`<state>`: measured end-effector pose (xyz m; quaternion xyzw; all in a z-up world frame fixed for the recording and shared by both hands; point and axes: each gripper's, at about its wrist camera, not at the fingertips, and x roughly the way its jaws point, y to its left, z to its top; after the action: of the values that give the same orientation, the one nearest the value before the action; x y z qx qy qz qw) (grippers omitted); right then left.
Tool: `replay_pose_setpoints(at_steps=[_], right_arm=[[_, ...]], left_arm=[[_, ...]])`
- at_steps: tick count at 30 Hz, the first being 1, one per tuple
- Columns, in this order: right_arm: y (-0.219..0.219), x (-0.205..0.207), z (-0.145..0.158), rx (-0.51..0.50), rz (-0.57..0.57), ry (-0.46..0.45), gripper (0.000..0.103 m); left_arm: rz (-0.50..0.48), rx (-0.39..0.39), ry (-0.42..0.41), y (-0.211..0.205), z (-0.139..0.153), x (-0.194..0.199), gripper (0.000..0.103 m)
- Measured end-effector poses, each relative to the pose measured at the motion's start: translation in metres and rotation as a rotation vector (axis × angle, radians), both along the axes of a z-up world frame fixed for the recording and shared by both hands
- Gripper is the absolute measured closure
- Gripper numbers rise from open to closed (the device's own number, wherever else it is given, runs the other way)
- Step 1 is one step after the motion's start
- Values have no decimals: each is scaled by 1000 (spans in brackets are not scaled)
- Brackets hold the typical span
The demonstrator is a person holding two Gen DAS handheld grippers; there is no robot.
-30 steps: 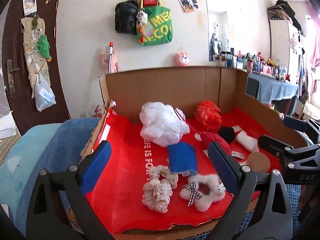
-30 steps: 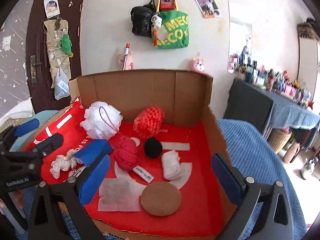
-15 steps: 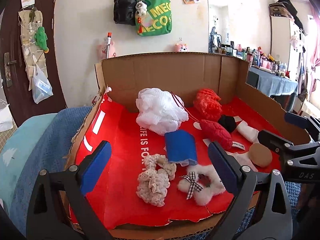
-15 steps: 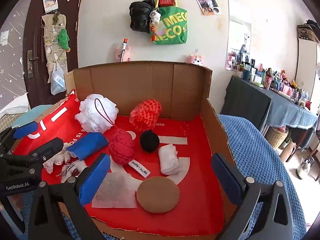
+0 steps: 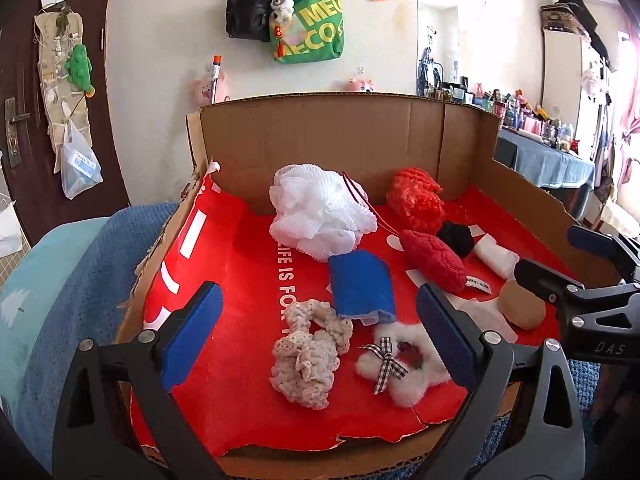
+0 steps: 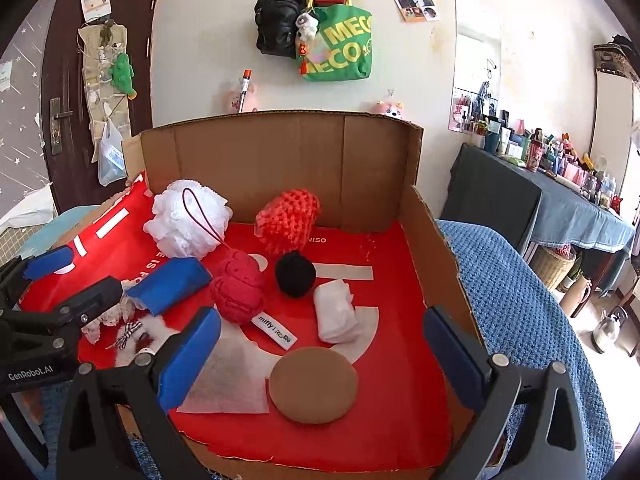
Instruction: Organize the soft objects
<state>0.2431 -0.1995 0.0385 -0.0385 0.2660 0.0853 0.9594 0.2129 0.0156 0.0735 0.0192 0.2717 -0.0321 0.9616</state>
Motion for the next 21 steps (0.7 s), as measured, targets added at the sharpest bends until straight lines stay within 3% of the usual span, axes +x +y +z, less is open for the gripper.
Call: replay_pose_setpoints(at_steps=[21], right_arm=[[1, 1, -1, -3, -2, 2, 0]], left_arm=[[-3, 0, 0, 0, 0, 1, 4]])
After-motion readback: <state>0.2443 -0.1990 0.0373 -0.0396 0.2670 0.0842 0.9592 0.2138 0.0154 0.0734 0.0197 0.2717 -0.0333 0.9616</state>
